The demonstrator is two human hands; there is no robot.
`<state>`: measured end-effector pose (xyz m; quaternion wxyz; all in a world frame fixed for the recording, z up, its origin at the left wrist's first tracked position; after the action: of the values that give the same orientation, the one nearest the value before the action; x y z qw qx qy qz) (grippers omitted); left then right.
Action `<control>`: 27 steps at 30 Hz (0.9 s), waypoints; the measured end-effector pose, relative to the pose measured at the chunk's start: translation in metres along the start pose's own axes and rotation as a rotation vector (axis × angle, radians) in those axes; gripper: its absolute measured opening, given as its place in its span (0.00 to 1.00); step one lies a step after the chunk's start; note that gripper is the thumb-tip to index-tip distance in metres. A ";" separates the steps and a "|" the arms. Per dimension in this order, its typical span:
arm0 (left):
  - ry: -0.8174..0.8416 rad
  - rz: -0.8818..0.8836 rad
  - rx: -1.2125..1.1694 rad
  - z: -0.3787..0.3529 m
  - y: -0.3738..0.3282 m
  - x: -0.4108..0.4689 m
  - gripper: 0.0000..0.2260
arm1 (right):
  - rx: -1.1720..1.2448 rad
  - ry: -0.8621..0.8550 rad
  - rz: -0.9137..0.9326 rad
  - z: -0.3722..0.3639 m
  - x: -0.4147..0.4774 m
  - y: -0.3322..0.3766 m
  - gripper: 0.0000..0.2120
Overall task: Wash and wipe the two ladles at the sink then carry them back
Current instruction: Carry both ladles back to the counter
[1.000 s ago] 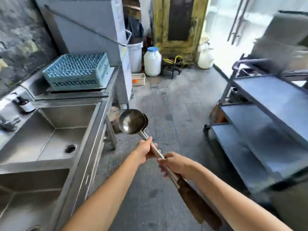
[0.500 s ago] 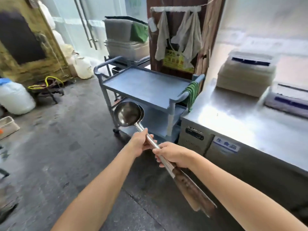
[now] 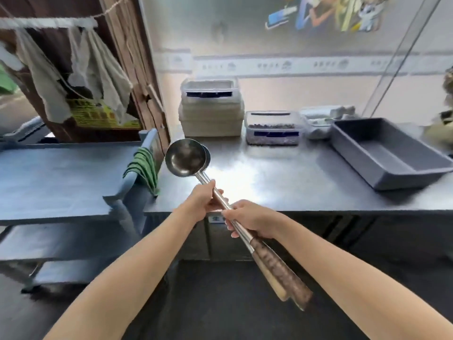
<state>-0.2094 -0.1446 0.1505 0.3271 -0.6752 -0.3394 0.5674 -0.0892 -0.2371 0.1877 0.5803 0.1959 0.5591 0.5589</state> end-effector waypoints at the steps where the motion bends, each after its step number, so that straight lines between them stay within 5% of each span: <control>1: 0.045 0.008 0.025 -0.027 -0.008 0.015 0.14 | 0.016 -0.048 -0.014 0.025 0.002 -0.005 0.11; 13: 0.395 0.103 0.243 -0.334 -0.018 0.106 0.12 | 0.295 -0.409 -0.148 0.271 -0.032 -0.120 0.09; 27: 0.385 0.085 0.286 -0.635 -0.011 0.162 0.15 | 0.365 -0.403 -0.161 0.548 -0.087 -0.240 0.11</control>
<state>0.4377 -0.0405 0.1615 0.4538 -0.7314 -0.1583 0.4838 0.5109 -0.1664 0.1843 0.6774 0.3592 0.5375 0.3511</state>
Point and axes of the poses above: each hand's wrist, its own x-axis towards the middle knuckle, its own z-axis out of the back of the hand, y = z × x, the point moved 4 cm from there along x, towards the middle knuckle, and after that the axes turned 4 degrees about z, right-handed, at the moved point
